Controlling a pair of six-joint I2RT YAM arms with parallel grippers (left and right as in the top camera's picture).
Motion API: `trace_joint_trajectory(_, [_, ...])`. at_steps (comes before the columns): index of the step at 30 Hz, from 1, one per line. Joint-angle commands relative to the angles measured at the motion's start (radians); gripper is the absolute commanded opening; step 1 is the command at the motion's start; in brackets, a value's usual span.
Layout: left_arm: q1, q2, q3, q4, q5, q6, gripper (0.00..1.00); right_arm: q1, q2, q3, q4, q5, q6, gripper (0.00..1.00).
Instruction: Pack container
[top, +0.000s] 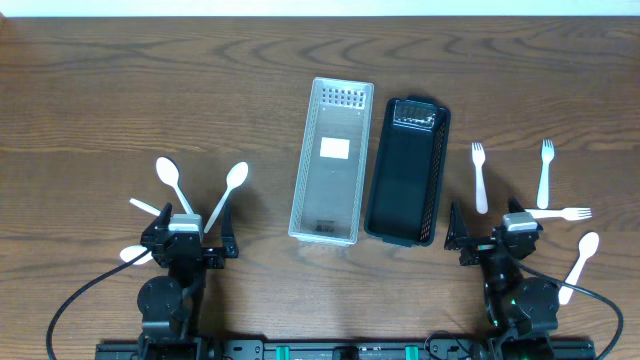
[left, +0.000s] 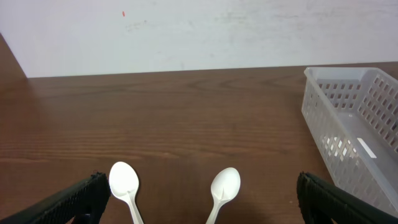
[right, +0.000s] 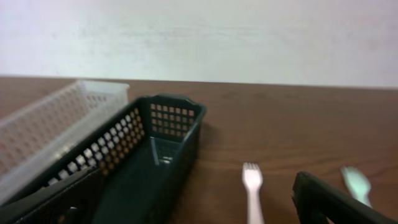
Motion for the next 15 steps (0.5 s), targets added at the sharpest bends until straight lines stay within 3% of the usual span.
trace_joint_trajectory(1, [0.005, -0.004, -0.031, 0.007, -0.008, -0.042, 0.98, -0.005, 0.006, 0.002, -0.008, -0.051, 0.153, 0.99])
trace_joint_trajectory(7, [0.004, 0.035, 0.109, -0.094, 0.0, -0.212, 0.98, -0.005, 0.114, 0.123, -0.13, -0.066, 0.162, 0.99])
trace_joint_trajectory(15, [0.004, 0.346, 0.516, -0.326, -0.001, -0.215, 0.98, -0.005, 0.529, 0.531, -0.303, -0.022, 0.078, 0.99])
